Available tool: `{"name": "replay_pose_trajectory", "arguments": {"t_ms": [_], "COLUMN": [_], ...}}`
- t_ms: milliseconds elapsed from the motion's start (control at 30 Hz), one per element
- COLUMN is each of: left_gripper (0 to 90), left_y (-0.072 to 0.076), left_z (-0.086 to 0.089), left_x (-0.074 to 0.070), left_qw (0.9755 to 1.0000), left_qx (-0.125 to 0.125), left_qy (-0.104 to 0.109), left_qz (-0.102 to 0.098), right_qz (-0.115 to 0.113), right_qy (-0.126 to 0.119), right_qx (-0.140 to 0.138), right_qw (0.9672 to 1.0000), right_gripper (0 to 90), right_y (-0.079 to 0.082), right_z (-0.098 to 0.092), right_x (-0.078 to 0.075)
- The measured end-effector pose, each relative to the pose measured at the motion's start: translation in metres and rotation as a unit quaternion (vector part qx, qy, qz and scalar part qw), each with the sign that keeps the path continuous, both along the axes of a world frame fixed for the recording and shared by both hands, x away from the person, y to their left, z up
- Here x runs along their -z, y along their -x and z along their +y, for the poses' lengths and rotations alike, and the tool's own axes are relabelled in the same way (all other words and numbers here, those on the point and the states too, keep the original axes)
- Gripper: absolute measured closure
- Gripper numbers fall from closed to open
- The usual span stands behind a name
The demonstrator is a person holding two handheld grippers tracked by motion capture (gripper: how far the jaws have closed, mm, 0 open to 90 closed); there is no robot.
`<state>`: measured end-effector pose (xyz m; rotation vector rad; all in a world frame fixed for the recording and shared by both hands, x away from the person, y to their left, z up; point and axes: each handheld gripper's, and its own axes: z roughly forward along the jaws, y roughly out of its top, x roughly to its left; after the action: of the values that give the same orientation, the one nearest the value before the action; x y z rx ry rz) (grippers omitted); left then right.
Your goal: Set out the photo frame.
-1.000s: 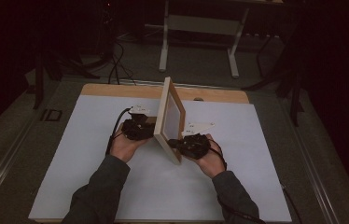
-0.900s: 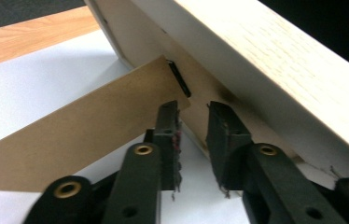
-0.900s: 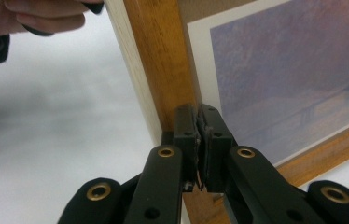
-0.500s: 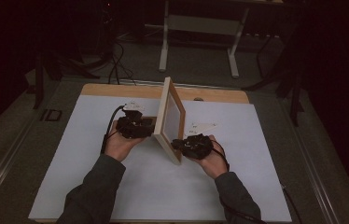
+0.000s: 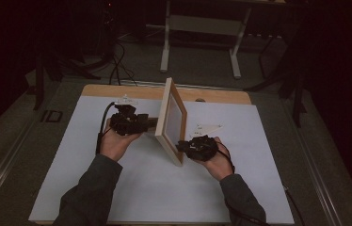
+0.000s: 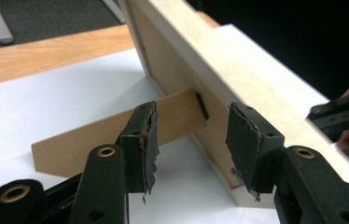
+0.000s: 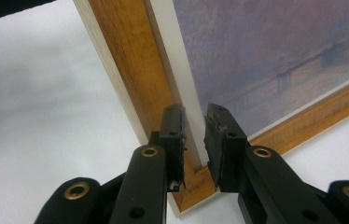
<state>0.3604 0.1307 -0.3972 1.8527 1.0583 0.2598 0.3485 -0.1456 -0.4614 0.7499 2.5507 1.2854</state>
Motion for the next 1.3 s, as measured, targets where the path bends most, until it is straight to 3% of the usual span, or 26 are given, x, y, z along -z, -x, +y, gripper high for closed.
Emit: {"name": "replay_pose_trajectory", "arguments": {"t_ms": [300, 433, 667, 900, 1200, 1300], "left_gripper": [43.8, 35.3, 29.6, 22.9, 20.0, 21.5], "left_y": [0.007, 0.009, 0.013, 0.016, 0.02, 0.019], "left_z": [-0.005, -0.007, -0.015, -0.027, -0.043, -0.046], "left_x": [-0.009, -0.011, -0.017, -0.019, -0.012, -0.009], "left_qw": [0.9999, 0.9995, 0.9994, 0.9998, 0.9999, 0.9997], "left_qx": [-0.015, -0.015, -0.011, -0.002, 0.007, 0.019], "left_qy": [0.008, 0.026, 0.032, 0.019, -0.007, -0.007], "left_qz": [-0.004, -0.002, -0.003, 0.001, 0.004, 0.014], "right_qz": [0.002, 0.001, 0.0, 0.002, 0.002, 0.003], "right_qy": [0.008, 0.005, 0.007, 0.008, 0.007, 0.006], "right_qx": [0.01, 0.013, 0.012, 0.011, 0.011, 0.012], "right_qw": [0.9999, 0.9999, 0.9999, 0.9999, 0.9999, 0.9999], "right_gripper": [75.3, 75.1, 75.0, 74.9, 74.9, 74.9], "right_y": [-0.001, -0.001, 0.0, 0.0, 0.0, 0.0], "right_z": [-0.005, -0.007, -0.007, -0.007, -0.007, -0.008], "right_x": [0.003, 0.003, 0.002, 0.003, 0.004, 0.004]}}
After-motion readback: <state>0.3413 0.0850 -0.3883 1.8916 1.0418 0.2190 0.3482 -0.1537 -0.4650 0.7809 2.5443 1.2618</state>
